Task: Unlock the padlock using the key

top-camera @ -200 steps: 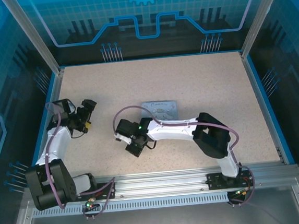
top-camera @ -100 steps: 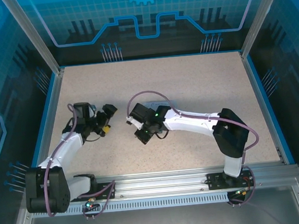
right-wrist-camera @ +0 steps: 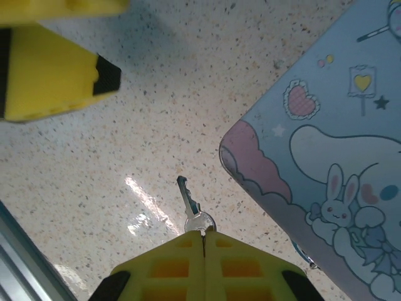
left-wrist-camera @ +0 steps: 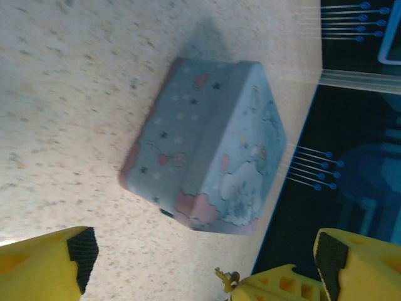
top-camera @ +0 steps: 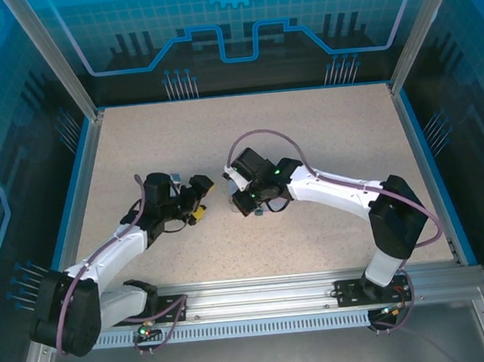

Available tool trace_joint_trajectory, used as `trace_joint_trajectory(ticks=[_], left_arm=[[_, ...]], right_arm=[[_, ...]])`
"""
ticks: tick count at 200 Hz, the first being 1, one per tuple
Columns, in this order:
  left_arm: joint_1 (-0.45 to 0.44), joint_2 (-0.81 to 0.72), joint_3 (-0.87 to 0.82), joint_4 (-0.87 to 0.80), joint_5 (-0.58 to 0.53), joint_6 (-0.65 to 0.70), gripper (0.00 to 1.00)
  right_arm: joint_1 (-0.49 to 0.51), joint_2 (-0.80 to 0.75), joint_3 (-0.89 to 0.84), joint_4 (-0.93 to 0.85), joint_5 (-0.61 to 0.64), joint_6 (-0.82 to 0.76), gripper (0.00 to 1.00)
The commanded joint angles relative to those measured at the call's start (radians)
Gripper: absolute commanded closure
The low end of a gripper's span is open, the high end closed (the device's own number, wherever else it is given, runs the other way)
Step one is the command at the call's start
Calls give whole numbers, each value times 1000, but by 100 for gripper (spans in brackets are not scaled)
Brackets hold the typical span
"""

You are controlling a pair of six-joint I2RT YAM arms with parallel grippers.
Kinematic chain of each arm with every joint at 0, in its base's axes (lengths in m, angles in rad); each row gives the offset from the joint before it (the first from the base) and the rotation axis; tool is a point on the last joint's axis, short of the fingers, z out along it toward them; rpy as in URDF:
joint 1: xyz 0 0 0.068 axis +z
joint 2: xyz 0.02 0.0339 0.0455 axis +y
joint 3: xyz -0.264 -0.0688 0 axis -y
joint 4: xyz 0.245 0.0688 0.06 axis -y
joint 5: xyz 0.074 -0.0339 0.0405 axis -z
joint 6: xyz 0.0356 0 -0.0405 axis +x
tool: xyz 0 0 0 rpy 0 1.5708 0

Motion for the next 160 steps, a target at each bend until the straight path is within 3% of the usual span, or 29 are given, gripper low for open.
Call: trace_joint_trajectory(ticks=[1,50,74,160], left_arm=[[-47,28,-4,122,-30,-69,15],[-141,126,29,239,-61,-109,34],[-173,160,46,279,-83,-124,38],[-220,223,109,312,-109,-138,59]], right_arm=[[-41,-48,-23,34,-49,44,100],[-101,-91,-55,85,-122,97,100],[-116,-103,-71,103,-144,110,100],[-138,-122,-110,142,-172,133,100]])
